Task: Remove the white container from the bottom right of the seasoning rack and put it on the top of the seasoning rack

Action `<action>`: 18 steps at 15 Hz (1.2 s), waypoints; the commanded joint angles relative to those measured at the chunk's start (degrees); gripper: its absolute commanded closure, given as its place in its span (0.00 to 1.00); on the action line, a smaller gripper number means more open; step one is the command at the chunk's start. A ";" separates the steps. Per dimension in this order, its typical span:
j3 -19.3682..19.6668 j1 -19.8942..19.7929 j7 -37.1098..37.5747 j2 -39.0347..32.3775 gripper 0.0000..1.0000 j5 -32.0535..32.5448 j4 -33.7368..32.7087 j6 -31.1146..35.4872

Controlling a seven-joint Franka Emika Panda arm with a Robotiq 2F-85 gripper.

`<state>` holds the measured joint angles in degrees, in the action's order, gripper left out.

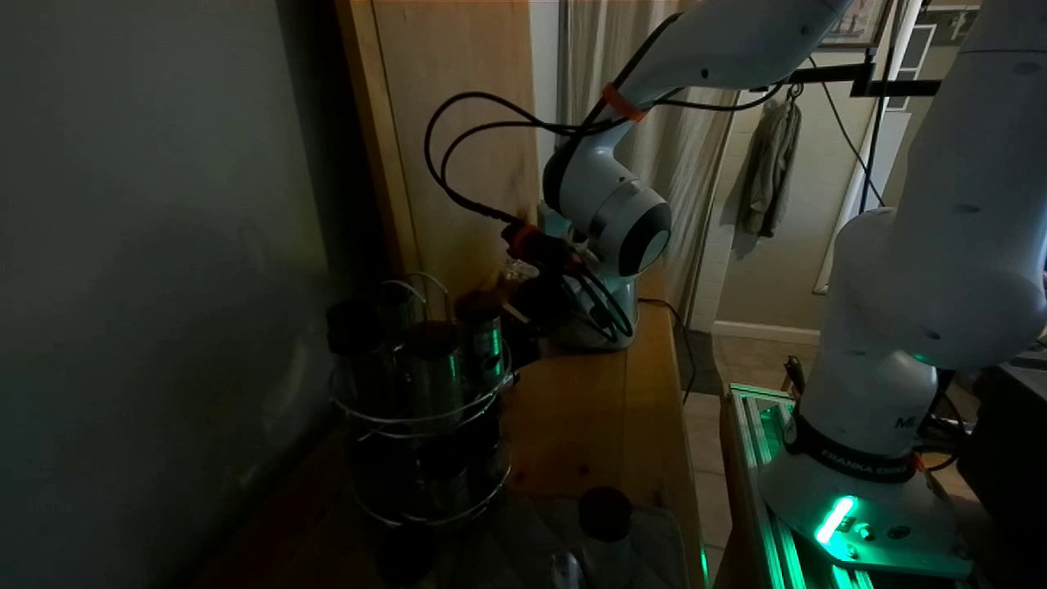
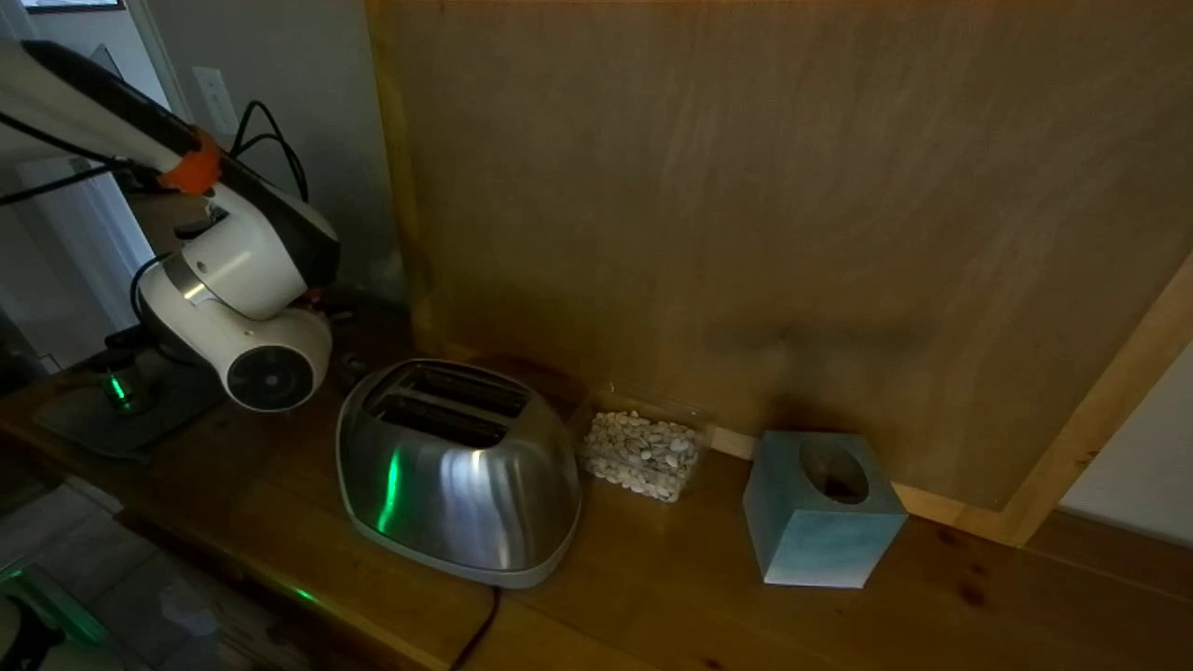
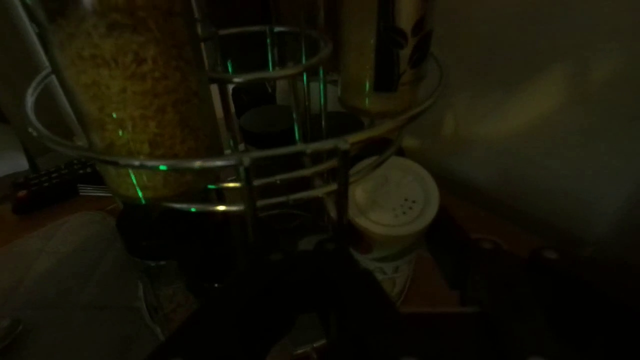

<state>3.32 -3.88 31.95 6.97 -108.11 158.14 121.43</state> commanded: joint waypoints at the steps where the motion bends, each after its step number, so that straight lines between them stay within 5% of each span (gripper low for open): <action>1: -0.23 -0.04 -2.20 1.15 0.81 -4.58 -0.06 1.46; 8: -0.41 0.15 -7.91 2.37 0.81 -9.66 -0.06 1.71; 13: -0.90 0.61 -8.17 1.51 0.81 -7.28 -0.08 2.04; 18: 0.45 -0.15 -9.46 -0.71 0.81 -8.54 -0.06 -4.38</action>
<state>2.81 -3.51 24.16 6.81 -114.65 158.13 121.93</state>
